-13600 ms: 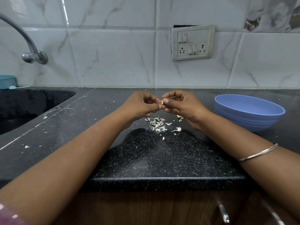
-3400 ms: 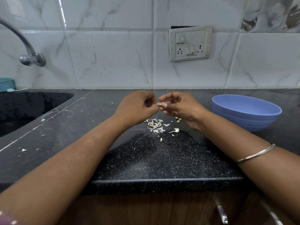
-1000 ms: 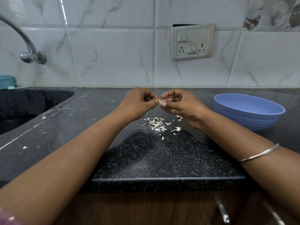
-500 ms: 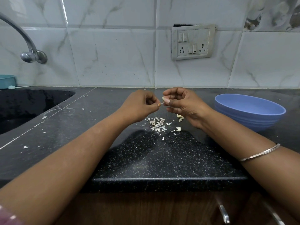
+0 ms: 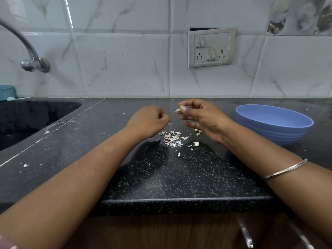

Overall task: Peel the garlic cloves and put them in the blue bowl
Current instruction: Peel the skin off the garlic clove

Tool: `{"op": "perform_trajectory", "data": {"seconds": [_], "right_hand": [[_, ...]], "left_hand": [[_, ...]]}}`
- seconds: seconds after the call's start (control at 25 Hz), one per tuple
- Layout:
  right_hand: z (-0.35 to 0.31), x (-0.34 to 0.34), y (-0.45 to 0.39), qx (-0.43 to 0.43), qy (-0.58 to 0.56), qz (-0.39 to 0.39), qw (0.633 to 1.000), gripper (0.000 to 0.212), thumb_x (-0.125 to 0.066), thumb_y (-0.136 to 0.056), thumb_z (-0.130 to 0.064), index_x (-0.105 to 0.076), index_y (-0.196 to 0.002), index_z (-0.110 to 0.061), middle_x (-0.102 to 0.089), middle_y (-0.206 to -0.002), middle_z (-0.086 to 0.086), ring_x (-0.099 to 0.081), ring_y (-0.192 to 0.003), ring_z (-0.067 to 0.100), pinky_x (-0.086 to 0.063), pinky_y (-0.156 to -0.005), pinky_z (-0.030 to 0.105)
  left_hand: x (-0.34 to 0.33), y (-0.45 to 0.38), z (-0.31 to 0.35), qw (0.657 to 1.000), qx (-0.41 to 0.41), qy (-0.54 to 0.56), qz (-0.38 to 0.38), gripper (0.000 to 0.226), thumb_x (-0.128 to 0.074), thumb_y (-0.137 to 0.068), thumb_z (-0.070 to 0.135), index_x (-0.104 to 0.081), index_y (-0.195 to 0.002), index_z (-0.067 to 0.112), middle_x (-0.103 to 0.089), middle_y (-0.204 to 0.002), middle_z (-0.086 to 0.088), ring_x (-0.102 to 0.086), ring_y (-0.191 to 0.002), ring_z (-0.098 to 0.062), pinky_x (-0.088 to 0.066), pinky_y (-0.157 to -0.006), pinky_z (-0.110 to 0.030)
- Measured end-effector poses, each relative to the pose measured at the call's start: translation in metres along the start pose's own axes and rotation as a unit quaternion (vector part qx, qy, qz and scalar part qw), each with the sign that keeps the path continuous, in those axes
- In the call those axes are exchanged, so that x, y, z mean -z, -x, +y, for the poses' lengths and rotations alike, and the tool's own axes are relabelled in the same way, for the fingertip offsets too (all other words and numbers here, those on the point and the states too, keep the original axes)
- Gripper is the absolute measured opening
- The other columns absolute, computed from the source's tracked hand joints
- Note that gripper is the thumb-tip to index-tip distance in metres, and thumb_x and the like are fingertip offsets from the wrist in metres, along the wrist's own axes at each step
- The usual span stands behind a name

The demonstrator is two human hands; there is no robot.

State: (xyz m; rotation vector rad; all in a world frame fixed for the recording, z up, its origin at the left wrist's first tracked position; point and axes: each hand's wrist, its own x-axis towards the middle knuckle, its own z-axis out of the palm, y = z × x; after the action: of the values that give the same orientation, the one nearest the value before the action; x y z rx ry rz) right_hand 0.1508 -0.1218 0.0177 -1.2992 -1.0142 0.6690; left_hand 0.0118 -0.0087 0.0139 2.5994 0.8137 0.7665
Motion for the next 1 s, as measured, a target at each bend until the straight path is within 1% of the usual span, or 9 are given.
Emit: {"op": "perform_trajectory", "data": {"seconds": [0.12,0.2,0.28,0.36,0.44,0.52,0.68,0.84,1.0], "right_hand": [[-0.0003,-0.0007,0.0004,-0.002,0.0,0.001,1.0,0.007,-0.068,-0.086,-0.016,-0.065,-0.092,-0.018,-0.071,-0.091,0.001,-0.064,-0.077,0.008,-0.053,-0.067,0.021],[-0.0009,-0.0013,0.001,-0.001,0.001,0.003,1.0,0.005,-0.068,-0.085,-0.017,-0.065,-0.089,-0.019,-0.07,-0.088,0.0,-0.063,-0.075,0.008,-0.052,-0.066,0.02],[-0.0011,-0.0016,0.0016,0.0,0.004,0.007,1.0,0.004,-0.069,-0.085,-0.017,-0.065,-0.086,-0.02,-0.068,-0.085,-0.001,-0.062,-0.073,0.007,-0.052,-0.064,0.019],[-0.0006,-0.0017,0.0013,0.0,0.005,0.008,1.0,0.004,-0.069,-0.085,-0.018,-0.066,-0.085,-0.02,-0.067,-0.083,-0.001,-0.062,-0.072,0.008,-0.052,-0.063,0.019],[0.0002,-0.0016,0.001,0.001,0.006,0.007,1.0,0.004,-0.069,-0.084,-0.019,-0.066,-0.084,-0.02,-0.067,-0.084,-0.001,-0.062,-0.072,0.008,-0.052,-0.063,0.019],[0.0005,-0.0018,0.0009,0.001,0.009,0.003,1.0,0.004,-0.069,-0.085,-0.02,-0.066,-0.083,-0.02,-0.067,-0.086,0.001,-0.062,-0.072,0.007,-0.051,-0.062,0.019],[0.0006,-0.0026,0.0015,0.002,0.013,-0.004,1.0,0.004,-0.067,-0.086,-0.02,-0.065,-0.083,-0.019,-0.067,-0.084,-0.001,-0.061,-0.069,0.005,-0.051,-0.06,0.017],[0.0014,-0.0024,0.0009,0.003,0.017,-0.004,1.0,0.003,-0.067,-0.086,-0.019,-0.065,-0.084,-0.018,-0.067,-0.082,-0.002,-0.061,-0.069,0.005,-0.051,-0.061,0.016],[0.002,-0.0015,-0.0003,0.006,0.016,-0.002,1.0,0.002,-0.066,-0.087,-0.016,-0.065,-0.086,-0.017,-0.065,-0.081,-0.001,-0.061,-0.071,0.006,-0.051,-0.063,0.017]], "left_hand": [[0.0023,-0.0002,-0.0012,1.0,0.003,-0.015,0.007,0.027,-0.059,-0.087,0.036,-0.059,-0.076,0.012,-0.067,-0.073,-0.004,-0.061,-0.068,-0.02,-0.047,-0.065,-0.032],[0.0043,0.0007,-0.0006,1.0,-0.012,-0.003,0.008,0.01,-0.065,-0.084,0.026,-0.058,-0.085,0.019,-0.065,-0.081,0.003,-0.055,-0.066,-0.011,-0.043,-0.066,-0.028],[0.0044,0.0013,0.0001,0.999,-0.036,0.016,0.006,0.015,-0.066,-0.083,0.018,-0.058,-0.095,0.022,-0.065,-0.092,0.006,-0.055,-0.068,-0.009,-0.043,-0.07,-0.027],[0.0042,0.0025,0.0021,0.998,-0.049,0.045,0.002,0.018,-0.069,-0.082,0.025,-0.06,-0.097,0.022,-0.066,-0.093,0.006,-0.06,-0.071,-0.01,-0.045,-0.072,-0.027],[0.004,0.0033,0.0047,0.996,-0.055,0.07,0.002,0.02,-0.072,-0.08,0.035,-0.062,-0.093,0.023,-0.067,-0.086,0.006,-0.064,-0.075,-0.01,-0.048,-0.072,-0.027],[0.0043,0.0031,0.0059,0.995,-0.067,0.078,0.014,0.02,-0.072,-0.079,0.038,-0.064,-0.088,0.023,-0.068,-0.079,0.006,-0.066,-0.075,-0.011,-0.049,-0.07,-0.027],[0.0055,0.0031,0.007,0.992,-0.08,0.093,0.026,0.012,-0.069,-0.083,0.032,-0.063,-0.084,0.021,-0.068,-0.07,0.008,-0.068,-0.069,-0.007,-0.049,-0.066,-0.024],[0.0055,0.0034,0.0076,0.99,-0.081,0.111,0.021,0.007,-0.066,-0.087,0.026,-0.064,-0.086,0.019,-0.069,-0.072,0.009,-0.069,-0.067,-0.005,-0.048,-0.063,-0.021],[0.0055,0.0026,0.0067,0.988,-0.074,0.133,0.008,0.007,-0.061,-0.091,0.022,-0.067,-0.089,0.019,-0.072,-0.078,0.006,-0.07,-0.069,-0.005,-0.051,-0.063,-0.024]]}}
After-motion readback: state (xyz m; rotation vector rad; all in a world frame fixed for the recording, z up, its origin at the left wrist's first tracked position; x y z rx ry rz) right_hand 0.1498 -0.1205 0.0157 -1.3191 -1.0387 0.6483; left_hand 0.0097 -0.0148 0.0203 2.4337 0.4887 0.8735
